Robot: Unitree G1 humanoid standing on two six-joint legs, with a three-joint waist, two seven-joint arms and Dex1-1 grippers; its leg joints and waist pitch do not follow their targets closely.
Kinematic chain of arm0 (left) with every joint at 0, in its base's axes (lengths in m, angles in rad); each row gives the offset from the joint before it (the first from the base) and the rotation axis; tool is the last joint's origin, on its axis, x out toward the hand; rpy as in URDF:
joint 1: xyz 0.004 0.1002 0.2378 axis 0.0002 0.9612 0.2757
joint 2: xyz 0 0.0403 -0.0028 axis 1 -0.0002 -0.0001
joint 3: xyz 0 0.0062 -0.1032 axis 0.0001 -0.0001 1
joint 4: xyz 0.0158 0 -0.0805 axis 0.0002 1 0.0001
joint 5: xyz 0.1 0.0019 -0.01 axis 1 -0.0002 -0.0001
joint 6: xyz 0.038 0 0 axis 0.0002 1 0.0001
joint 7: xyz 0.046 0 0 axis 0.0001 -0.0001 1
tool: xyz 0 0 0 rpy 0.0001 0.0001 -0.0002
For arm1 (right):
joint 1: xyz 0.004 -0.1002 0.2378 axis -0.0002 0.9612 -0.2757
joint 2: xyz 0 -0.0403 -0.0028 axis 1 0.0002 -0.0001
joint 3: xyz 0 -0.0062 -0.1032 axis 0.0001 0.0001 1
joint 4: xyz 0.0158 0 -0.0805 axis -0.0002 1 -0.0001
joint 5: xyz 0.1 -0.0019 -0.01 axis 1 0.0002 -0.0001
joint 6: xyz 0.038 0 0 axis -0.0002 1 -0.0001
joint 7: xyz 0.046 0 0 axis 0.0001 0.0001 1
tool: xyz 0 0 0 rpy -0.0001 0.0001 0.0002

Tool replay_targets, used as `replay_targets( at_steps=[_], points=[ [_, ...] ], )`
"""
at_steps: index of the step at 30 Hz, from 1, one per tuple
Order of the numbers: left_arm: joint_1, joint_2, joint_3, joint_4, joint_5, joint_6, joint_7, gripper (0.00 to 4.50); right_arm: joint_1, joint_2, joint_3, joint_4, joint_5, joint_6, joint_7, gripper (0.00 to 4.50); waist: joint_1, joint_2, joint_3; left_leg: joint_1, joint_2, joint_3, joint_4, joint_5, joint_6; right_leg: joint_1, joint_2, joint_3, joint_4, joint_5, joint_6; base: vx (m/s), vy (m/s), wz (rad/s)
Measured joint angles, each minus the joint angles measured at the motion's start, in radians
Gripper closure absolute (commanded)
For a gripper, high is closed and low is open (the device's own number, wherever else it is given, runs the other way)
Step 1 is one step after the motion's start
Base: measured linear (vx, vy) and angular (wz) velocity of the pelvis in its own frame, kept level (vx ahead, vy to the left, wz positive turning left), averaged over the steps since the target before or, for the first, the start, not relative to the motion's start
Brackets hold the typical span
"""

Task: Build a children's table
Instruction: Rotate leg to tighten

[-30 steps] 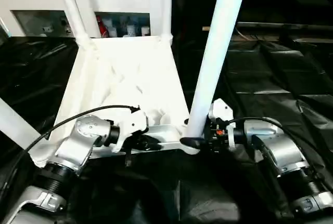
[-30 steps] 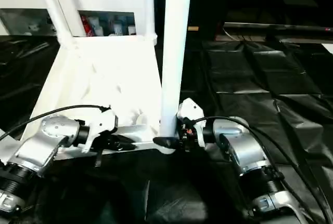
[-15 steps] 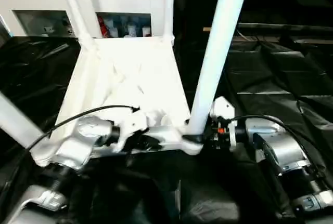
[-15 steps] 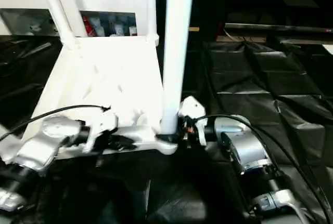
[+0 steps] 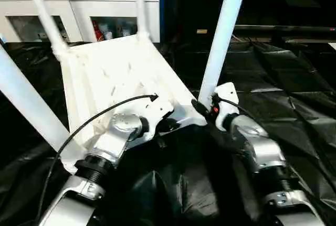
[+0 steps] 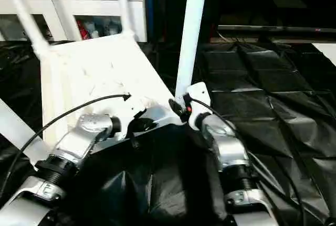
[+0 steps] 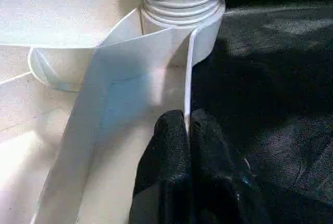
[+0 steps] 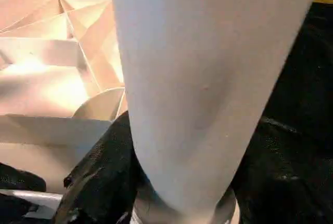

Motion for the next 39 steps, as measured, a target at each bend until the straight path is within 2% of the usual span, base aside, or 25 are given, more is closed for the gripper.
replay_targets(
  at_steps=[3, 6, 7, 9, 13, 14, 18, 21, 23, 27, 28, 30, 33, 39],
  points=[
    [0.002, 0.006, 0.001, -0.004, 0.000, -0.001, -0.012, 4.50, 0.002, -0.001, -0.001, -0.006, 0.003, 0.002, 0.019, 1.41, 0.000, 0.000, 0.000, 0.000, 0.000, 0.000, -0.001, 0.000, 0.000, -0.001, 0.000, 0.000, 0.000, 0.001, -0.001, 0.000, 0.000, 0.00],
    [0.017, 0.031, -0.004, -0.022, -0.002, -0.022, -0.055, 4.50, 0.017, -0.030, 0.007, -0.037, 0.006, 0.013, 0.122, 1.31, -0.001, 0.000, 0.000, -0.001, 0.000, 0.000, -0.004, 0.000, 0.000, -0.001, 0.000, -0.001, 0.000, 0.000, 0.000, 0.000, 0.000, 0.00],
    [0.023, 0.044, -0.008, -0.030, -0.003, -0.031, -0.076, 4.50, 0.023, -0.047, 0.019, -0.048, 0.009, 0.016, 0.160, 1.31, -0.001, 0.000, 0.000, -0.001, 0.000, 0.000, -0.005, 0.000, 0.000, -0.001, 0.000, -0.001, 0.000, 0.000, 0.000, 0.000, 0.000, 0.00],
    [0.038, 0.082, -0.011, -0.051, -0.012, -0.047, -0.133, 4.50, 0.037, -0.096, 0.052, -0.076, 0.024, 0.018, 0.254, 0.88, 0.000, 0.000, 0.000, -0.001, 0.000, 0.000, -0.008, 0.000, 0.000, -0.001, 0.001, -0.001, 0.000, -0.001, 0.002, 0.000, 0.000, 0.00],
    [0.051, 0.132, -0.018, -0.060, -0.033, -0.085, -0.216, 4.50, 0.040, -0.141, 0.095, -0.093, 0.037, 0.017, 0.366, 0.79, -0.001, -0.001, -0.001, -0.002, 0.001, 0.000, -0.010, 0.000, 0.000, -0.002, 0.002, -0.001, -0.002, -0.002, 0.003, 0.000, 0.000, 0.00],
    [0.058, 0.156, -0.028, -0.072, -0.041, -0.106, -0.251, 4.50, 0.038, -0.163, 0.115, -0.093, 0.035, 0.011, 0.409, 0.48, 0.000, -0.001, -0.001, -0.001, 0.001, 0.000, -0.010, 0.000, 0.000, -0.002, 0.002, -0.002, -0.002, -0.003, 0.003, 0.000, 0.000, 0.00],
    [0.077, 0.207, -0.032, -0.095, -0.064, -0.138, -0.345, 4.50, 0.040, -0.198, 0.158, -0.068, 0.023, -0.001, 0.515, 0.30, 0.008, -0.002, 0.000, -0.003, 0.001, 0.000, -0.008, 0.000, 0.001, -0.003, 0.001, -0.002, -0.004, -0.003, 0.002, 0.000, 0.000, 0.00],
    [0.080, 0.227, -0.032, -0.095, -0.075, -0.146, -0.377, 4.50, 0.039, -0.210, 0.171, -0.060, 0.026, -0.009, 0.550, 0.30, 0.010, -0.004, 0.001, -0.004, 0.001, 0.000, -0.007, 0.000, 0.001, -0.003, 0.001, -0.002, -0.004, -0.003, 0.002, 0.000, 0.000, 0.00],
    [0.080, 0.234, -0.032, -0.095, -0.079, -0.149, -0.387, 4.50, 0.037, -0.210, 0.171, -0.060, 0.031, -0.009, 0.563, 0.67, 0.010, -0.005, 0.002, -0.003, 0.001, 0.000, -0.007, 0.000, 0.001, -0.003, 0.001, -0.002, -0.003, -0.003, 0.002, 0.000, 0.000, 0.00],
    [0.081, 0.242, -0.033, -0.095, -0.081, -0.158, -0.404, 4.50, 0.037, -0.210, 0.170, -0.057, 0.038, -0.009, 0.574, 0.86, 0.013, -0.006, 0.002, -0.003, 0.001, 0.000, -0.007, 0.000, 0.001, -0.003, 0.001, -0.002, -0.003, -0.003, 0.002, 0.000, 0.000, 0.00],
    [0.081, 0.243, -0.033, -0.095, -0.081, -0.159, -0.407, 4.50, 0.037, -0.210, 0.170, -0.057, 0.040, -0.009, 0.578, 1.10, 0.013, -0.006, 0.002, -0.003, 0.001, 0.000, -0.007, 0.000, 0.001, -0.003, 0.001, -0.002, -0.003, -0.003, 0.002, 0.000, 0.000, 0.00],
    [0.082, 0.246, -0.033, -0.095, -0.085, -0.159, -0.418, 4.50, 0.037, -0.211, 0.171, -0.056, 0.046, -0.008, 0.595, 1.14, 0.016, -0.006, 0.002, -0.003, 0.001, 0.000, -0.007, 0.000, 0.001, -0.003, 0.001, -0.002, -0.003, -0.003, 0.002, 0.000, 0.000, 0.00],
    [0.084, 0.248, -0.034, -0.095, -0.089, -0.160, -0.425, 4.50, 0.038, -0.215, 0.172, -0.056, 0.046, -0.008, 0.608, 1.49, 0.022, -0.006, 0.003, -0.003, 0.001, 0.000, -0.007, 0.000, 0.001, -0.003, 0.001, -0.002, -0.003, -0.003, 0.002, 0.000, 0.000, 0.00],
    [0.083, 0.237, -0.034, -0.089, -0.079, -0.175, -0.390, 4.50, 0.043, -0.202, 0.168, -0.050, 0.045, -0.012, 0.582, 1.74, 0.026, -0.006, 0.003, -0.002, 0.001, 0.000, -0.006, 0.000, 0.001, -0.003, 0.001, -0.002, -0.003, -0.003, 0.002, 0.000, 0.000, 0.00]
  ],
)
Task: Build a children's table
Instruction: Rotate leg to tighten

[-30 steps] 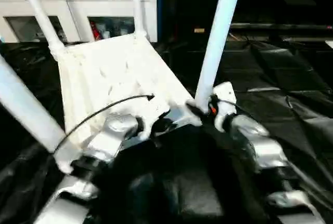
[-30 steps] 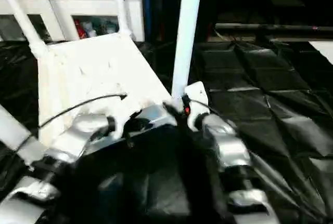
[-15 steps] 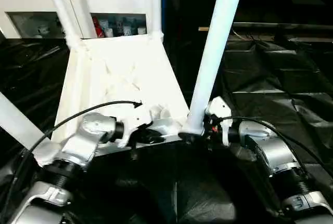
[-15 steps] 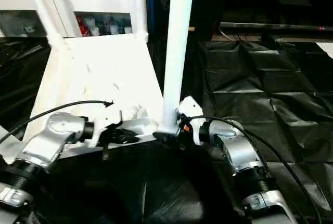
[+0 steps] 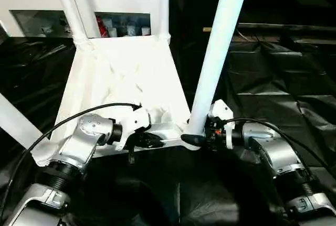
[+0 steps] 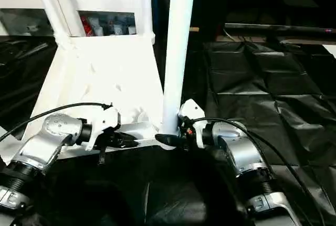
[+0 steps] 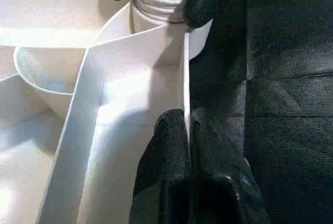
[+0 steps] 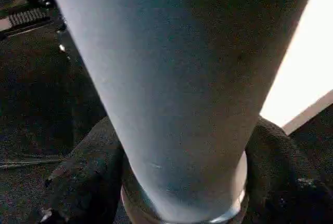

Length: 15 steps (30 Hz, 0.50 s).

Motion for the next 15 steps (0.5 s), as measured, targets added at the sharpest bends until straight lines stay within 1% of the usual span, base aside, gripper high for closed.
replay_targets(
  at_steps=[1, 2, 6, 8, 12, 13, 15],
  points=[
    [-0.002, -0.008, 0.005, 0.006, 0.002, 0.003, 0.020, 4.50, 0.000, 0.009, -0.007, 0.007, -0.003, -0.002, -0.027, 1.75, 0.000, 0.000, 0.000, 0.001, 0.000, 0.000, 0.000, 0.000, 0.000, 0.001, 0.000, 0.000, 0.000, 0.000, -0.001, 0.000, 0.000, 0.00],
    [-0.009, -0.031, 0.015, 0.023, 0.014, 0.013, 0.059, 4.50, -0.001, 0.034, -0.029, 0.025, -0.011, -0.002, -0.085, 1.77, -0.001, 0.000, 0.000, 0.002, 0.000, 0.000, 0.000, 0.000, 0.000, 0.002, 0.000, 0.000, 0.001, 0.001, -0.002, 0.000, 0.000, 0.00],
    [-0.033, -0.114, 0.032, 0.048, 0.048, 0.083, 0.207, 4.50, -0.022, 0.135, -0.106, 0.097, -0.029, -0.008, -0.335, 1.78, -0.016, 0.000, 0.000, 0.005, 0.000, 0.000, 0.001, 0.001, -0.002, 0.003, 0.000, 0.001, 0.001, 0.002, -0.003, 0.000, 0.000, 0.00],
    [-0.040, -0.141, 0.034, 0.050, 0.055, 0.112, 0.257, 4.50, -0.034, 0.162, -0.123, 0.118, -0.037, -0.009, -0.412, 1.78, -0.023, 0.000, 0.000, 0.006, -0.001, 0.000, 0.000, 0.001, -0.002, 0.003, 0.000, 0.001, 0.000, 0.002, -0.002, 0.000, 0.000, 0.00],
    [-0.053, -0.193, 0.035, 0.064, 0.079, 0.141, 0.338, 4.50, -0.049, 0.213, -0.147, 0.144, -0.056, -0.013, -0.559, 1.78, -0.027, 0.003, -0.002, 0.007, -0.001, 0.000, 0.000, 0.001, -0.002, 0.003, 0.000, 0.002, 0.000, 0.001, -0.001, 0.000, 0.000, 0.00],
    [-0.054, -0.204, 0.036, 0.066, 0.082, 0.145, 0.354, 4.50, -0.053, 0.219, -0.148, 0.151, -0.060, -0.018, -0.582, 1.43, -0.027, 0.004, -0.003, 0.007, -0.001, 0.000, 0.000, 0.001, -0.002, 0.003, 0.000, 0.002, -0.001, 0.001, -0.001, 0.000, 0.000, 0.00],
    [-0.054, -0.228, 0.040, 0.069, 0.094, 0.155, 0.380, 4.50, -0.055, 0.225, -0.152, 0.159, -0.082, -0.034, -0.609, 1.08, -0.026, 0.009, -0.006, 0.007, -0.002, 0.000, 0.000, 0.001, -0.002, 0.003, -0.001, 0.003, -0.001, 0.001, 0.000, 0.000, 0.000, 0.00]
  ],
)
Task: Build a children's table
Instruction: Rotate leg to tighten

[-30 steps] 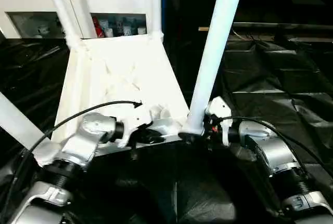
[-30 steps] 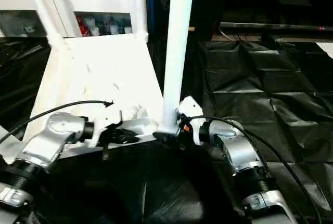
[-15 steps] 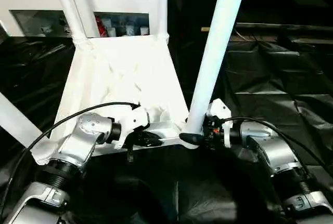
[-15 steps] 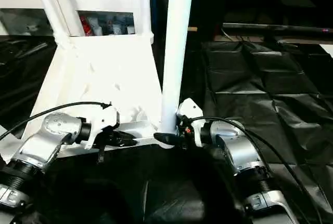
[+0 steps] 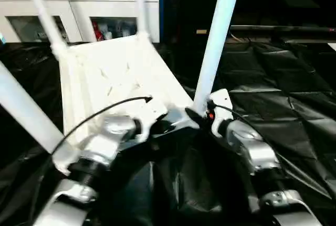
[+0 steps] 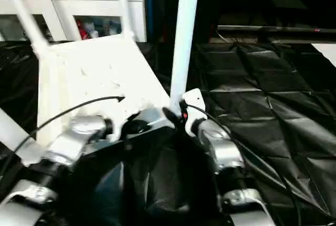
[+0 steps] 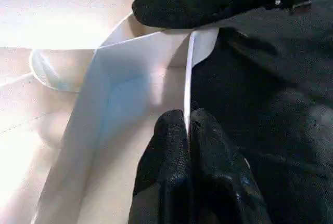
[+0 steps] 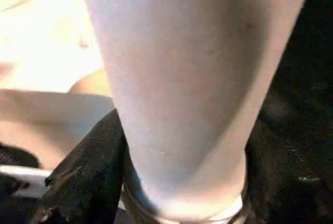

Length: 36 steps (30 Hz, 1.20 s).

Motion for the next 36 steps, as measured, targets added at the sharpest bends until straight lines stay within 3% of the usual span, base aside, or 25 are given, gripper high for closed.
replay_targets(
  at_steps=[3, 5, 10, 17, 22, 36],
  points=[
    [0.000, -0.012, 0.001, -0.005, 0.007, 0.006, 0.011, 4.50, 0.000, 0.001, 0.000, 0.002, -0.015, -0.010, -0.001, 0.98, 0.001, 0.001, -0.001, 0.000, 0.000, 0.000, -0.001, 0.000, 0.000, 0.000, 0.000, 0.000, 0.000, 0.001, -0.002, 0.000, 0.000, 0.00],
    [0.004, -0.010, 0.000, -0.015, 0.007, 0.008, 0.009, 4.50, 0.000, -0.001, 0.000, 0.000, -0.015, -0.013, 0.005, 0.63, 0.001, 0.001, -0.001, -0.001, 0.000, 0.000, -0.001, 0.000, 0.000, 0.000, 0.000, 0.000, 0.000, 0.002, -0.003, 0.000, 0.000, 0.00],
    [0.025, 0.019, -0.001, -0.049, 0.003, -0.012, -0.039, 4.50, 0.012, -0.044, 0.016, -0.033, -0.004, -0.005, 0.132, 0.54, 0.001, 0.000, 0.000, -0.005, 0.000, 0.000, -0.002, 0.000, 0.000, -0.003, 0.000, -0.001, 0.000, 0.001, -0.002, 0.000, 0.000, 0.00],
    [0.070, 0.151, -0.010, -0.099, -0.056, -0.081, -0.254, 4.50, 0.050, -0.182, 0.116, -0.130, 0.031, -0.001, 0.463, 0.54, 0.004, -0.001, 0.000, -0.007, 0.002, 0.000, -0.005, 0.000, 0.000, -0.006, 0.001, -0.003, 0.000, 0.000, 0.001, 0.000, 0.000, 0.00],
    [0.082, 0.197, -0.017, -0.108, -0.077, -0.118, -0.352, 4.50, 0.058, -0.215, 0.143, -0.157, 0.053, 0.001, 0.600, 0.54, 0.008, -0.004, 0.002, -0.009, 0.002, 0.000, -0.002, 0.000, 0.001, -0.006, 0.001, -0.003, -0.001, -0.001, 0.001, 0.000, 0.000, 0.00],
    [0.086, 0.241, -0.024, -0.108, -0.108, -0.139, -0.453, 4.50, 0.063, -0.250, 0.171, -0.192, 0.085, 0.040, 0.710, 1.72, 0.023, -0.009, 0.006, -0.009, 0.002, 0.000, -0.002, 0.000, 0.001, -0.006, 0.001, -0.003, 0.000, -0.001, 0.001, 0.000, 0.000, 0.00]
  ],
)
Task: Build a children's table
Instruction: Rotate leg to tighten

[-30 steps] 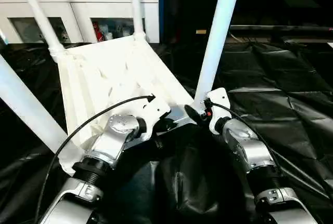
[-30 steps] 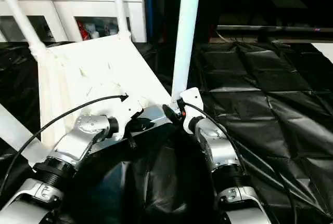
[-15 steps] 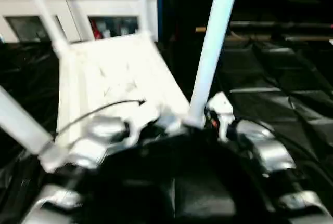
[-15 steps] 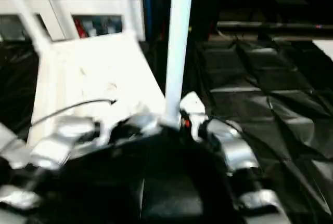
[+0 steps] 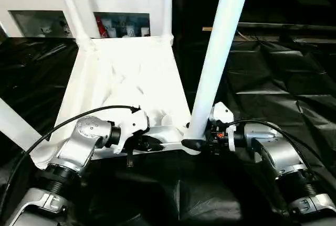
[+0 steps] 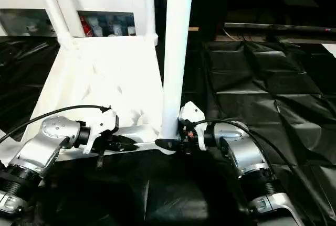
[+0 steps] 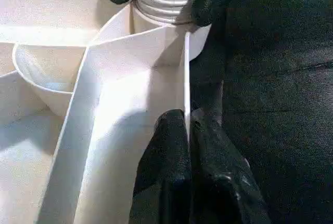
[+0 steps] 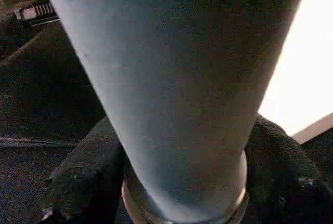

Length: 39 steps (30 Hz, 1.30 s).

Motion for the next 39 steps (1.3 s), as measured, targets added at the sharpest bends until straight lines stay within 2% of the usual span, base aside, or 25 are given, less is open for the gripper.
replay_targets(
  at_steps=[3, 6, 8, 12, 15, 16, 17, 19, 24, 26, 29, 34, 39],
  points=[
    [0.000, -0.005, 0.002, 0.002, 0.003, -0.004, 0.020, 4.50, 0.009, 0.002, -0.007, -0.004, 0.000, 0.001, -0.011, 1.79, 0.003, 0.000, 0.000, 0.000, 0.000, 0.000, 0.000, 0.000, 0.000, 0.000, 0.000, 0.000, 0.000, 0.000, 0.000, 0.000, 0.000, 0.00],
    [-0.014, -0.032, 0.007, 0.019, 0.017, 0.008, 0.075, 4.50, 0.026, 0.033, -0.045, 0.002, -0.002, 0.001, -0.098, 1.81, 0.002, -0.001, 0.000, 0.003, 0.000, 0.000, 0.000, 0.000, 0.000, 0.002, 0.000, 0.001, 0.001, 0.001, -0.001, 0.000, 0.000, 0.00],
    [-0.029, -0.084, 0.035, 0.044, 0.038, 0.055, 0.170, 4.50, 0.017, 0.113, -0.105, 0.049, -0.013, 0.002, -0.262, 1.82, -0.005, -0.001, 0.000, 0.005, 0.000, 0.000, 0.000, 0.000, -0.001, 0.003, 0.000, 0.001, 0.002, 0.002, -0.003, 0.000, 0.000, 0.00],
    [-0.042, -0.132, 0.035, 0.047, 0.059, 0.097, 0.268, 4.50, -0.001, 0.155, -0.128, 0.078, -0.031, 0.000, -0.413, 1.82, -0.018, -0.002, 0.001, 0.006, 0.000, 0.000, 0.000, 0.001, -0.001, 0.003, 0.000, 0.001, 0.001, 0.000, 0.001, 0.000, 0.000, 0.00],
    [-0.064, -0.203, 0.044, 0.075, 0.095, 0.136, 0.367, 4.50, -0.028, 0.235, -0.175, 0.120, -0.068, 0.002, -0.599, 1.83, -0.024, 0.002, -0.002, 0.007, -0.001, 0.000, -0.001, 0.001, -0.002, 0.004, 0.000, 0.002, 0.001, 0.000, 0.001, 0.000, 0.000, 0.00],
    [-0.065, -0.219, 0.045, 0.074, 0.100, 0.147, 0.390, 4.50, -0.036, 0.245, -0.181, 0.129, -0.079, 0.003, -0.637, 1.27, -0.025, 0.005, -0.003, 0.007, -0.002, 0.000, -0.001, 0.001, -0.002, 0.004, 0.000, 0.003, 0.001, 0.000, 0.001, 0.000, 0.000, 0.00],
    [-0.065, -0.230, 0.045, 0.073, 0.103, 0.156, 0.406, 4.50, -0.039, 0.253, -0.187, 0.133, -0.082, 0.003, -0.658, 1.13, -0.026, 0.007, -0.005, 0.007, -0.002, 0.000, -0.001, 0.001, -0.002, 0.004, -0.001, 0.003, 0.000, 0.000, 0.001, 0.000, 0.000, 0.00],
    [-0.065, -0.232, 0.044, 0.070, 0.103, 0.160, 0.409, 4.50, -0.039, 0.259, -0.187, 0.133, -0.082, 0.001, -0.660, 1.07, -0.025, 0.008, -0.005, 0.007, -0.002, 0.000, -0.001, 0.001, -0.002, 0.004, -0.001, 0.003, 0.001, 0.000, 0.001, 0.000, 0.000, 0.00],
    [-0.063, -0.231, 0.044, 0.064, 0.104, 0.160, 0.406, 4.50, -0.036, 0.260, -0.187, 0.122, -0.082, 0.005, -0.647, 0.48, -0.025, 0.008, -0.006, 0.005, -0.002, 0.000, -0.002, 0.001, -0.002, 0.004, -0.001, 0.002, 0.001, 0.002, -0.002, 0.000, 0.000, 0.00],
    [-0.060, -0.227, 0.043, 0.056, 0.104, 0.159, 0.394, 4.50, -0.034, 0.250, -0.184, 0.116, -0.085, 0.004, -0.619, 0.48, -0.025, 0.008, -0.006, 0.005, -0.002, 0.000, -0.002, 0.001, -0.002, 0.003, -0.001, 0.002, 0.000, 0.002, -0.002, 0.000, 0.000, 0.00],
    [-0.030, -0.182, 0.040, 0.013, 0.089, 0.147, 0.327, 4.50, -0.002, 0.180, -0.140, 0.064, -0.080, 0.002, -0.469, 0.48, -0.024, 0.008, -0.005, 0.003, -0.001, 0.000, -0.002, 0.001, -0.002, 0.003, 0.000, 0.002, 0.001, 0.001, -0.001, 0.000, 0.000, 0.00],
    [-0.005, -0.102, 0.027, -0.020, 0.056, 0.105, 0.184, 4.50, 0.006, 0.085, -0.068, 0.016, -0.053, 0.005, -0.260, 0.48, -0.021, 0.008, -0.005, 0.002, 0.000, 0.000, -0.003, 0.001, -0.001, 0.000, 0.000, 0.001, 0.000, 0.000, 0.001, 0.000, 0.000, 0.00],
    [0.006, -0.048, 0.007, -0.032, 0.031, 0.067, 0.075, 4.50, 0.014, 0.001, -0.015, -0.027, -0.041, 0.004, -0.070, 0.48, -0.009, 0.005, -0.004, 0.000, 0.000, 0.000, -0.001, 0.002, 0.006, 0.000, 0.000, 0.001, 0.000, -0.002, 0.001, 0.000, 0.000, 0.00]
  ],
)
